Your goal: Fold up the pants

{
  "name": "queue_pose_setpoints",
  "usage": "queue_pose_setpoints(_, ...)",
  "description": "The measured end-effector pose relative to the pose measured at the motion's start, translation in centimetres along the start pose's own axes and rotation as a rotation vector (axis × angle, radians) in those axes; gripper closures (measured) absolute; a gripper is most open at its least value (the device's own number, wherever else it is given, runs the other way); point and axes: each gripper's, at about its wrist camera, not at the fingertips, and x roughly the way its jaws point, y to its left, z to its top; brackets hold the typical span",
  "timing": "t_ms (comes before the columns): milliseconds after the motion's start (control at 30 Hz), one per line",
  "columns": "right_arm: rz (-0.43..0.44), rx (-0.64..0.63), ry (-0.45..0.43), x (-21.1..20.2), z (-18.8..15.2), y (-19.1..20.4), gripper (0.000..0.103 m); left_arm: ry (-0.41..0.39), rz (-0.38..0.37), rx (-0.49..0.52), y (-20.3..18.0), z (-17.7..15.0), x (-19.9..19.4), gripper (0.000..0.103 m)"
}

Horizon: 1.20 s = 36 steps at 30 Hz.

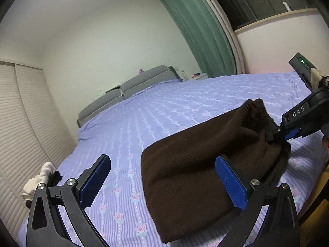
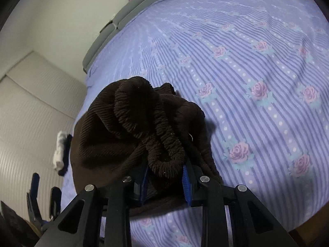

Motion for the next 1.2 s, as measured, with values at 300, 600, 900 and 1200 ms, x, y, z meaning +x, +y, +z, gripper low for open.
queue_pose_setpoints(300,-0.121,-0.058,-0.236,-7.1,-2.5,2.5,0.026,0.009,-0.227,0.029,1.8,3.3,1.6,0.000)
queue_pose_setpoints(600,-0.146,0.241,-0.345,-9.0,-7.9,4.3,0.007,0.128,-0.511,0.190,4.2,5.1,7.2,0.000)
queue_pose_setpoints(900,-0.051,0.440,-0.348,-2.5,-11.2,6.2,0.007,0.233,-0.514,0.046,9.5,1.8,10.3,0.000)
queue_pose_setpoints(1200,0.097,0.531,-0.377,2.0,-11.4,4.5,0.007,0.343,-0.538,-0.195,11.1,-3.3,10.2,0.000)
